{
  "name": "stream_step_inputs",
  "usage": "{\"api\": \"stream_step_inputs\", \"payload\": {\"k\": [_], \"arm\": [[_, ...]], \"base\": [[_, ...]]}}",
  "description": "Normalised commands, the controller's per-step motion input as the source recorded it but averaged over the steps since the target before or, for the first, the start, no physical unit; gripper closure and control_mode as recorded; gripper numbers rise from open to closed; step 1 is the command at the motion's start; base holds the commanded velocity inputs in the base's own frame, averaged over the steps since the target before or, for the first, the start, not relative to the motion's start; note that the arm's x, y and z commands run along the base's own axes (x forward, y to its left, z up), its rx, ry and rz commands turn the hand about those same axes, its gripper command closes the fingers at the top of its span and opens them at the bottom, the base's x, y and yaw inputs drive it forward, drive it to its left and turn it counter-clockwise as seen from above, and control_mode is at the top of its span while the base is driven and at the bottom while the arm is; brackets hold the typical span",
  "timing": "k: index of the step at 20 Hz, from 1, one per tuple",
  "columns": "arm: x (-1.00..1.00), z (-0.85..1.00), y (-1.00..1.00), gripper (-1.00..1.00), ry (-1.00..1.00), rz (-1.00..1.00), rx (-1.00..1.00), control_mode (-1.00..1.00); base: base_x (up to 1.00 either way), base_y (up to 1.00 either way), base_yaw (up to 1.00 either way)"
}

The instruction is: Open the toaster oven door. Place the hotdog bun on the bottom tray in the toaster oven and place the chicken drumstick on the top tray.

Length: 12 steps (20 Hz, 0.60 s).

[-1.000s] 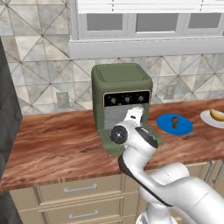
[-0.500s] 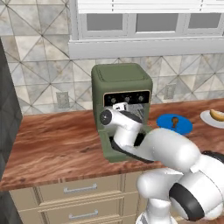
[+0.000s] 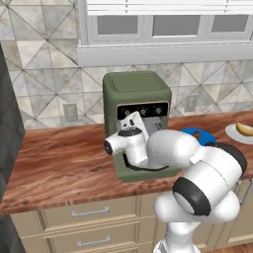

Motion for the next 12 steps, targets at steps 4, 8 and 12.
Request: {"api": "stream_step_inputs", "payload": {"k": [4, 8, 12], "arm": [[-0.52, 0.05, -0.10, -1.00, 0.09, 0.29, -0.52, -1.00], [-0.61, 0.05, -0.28, -1.00, 0.11, 0.25, -0.43, -1.00], [0.76, 0.06, 0.16, -1.00, 0.15, 0.08, -0.44, -1.00]], "base": [[0.00, 0.00, 0.00], [0.00, 0.00, 0.00], [0.00, 0.00, 0.00]]}}
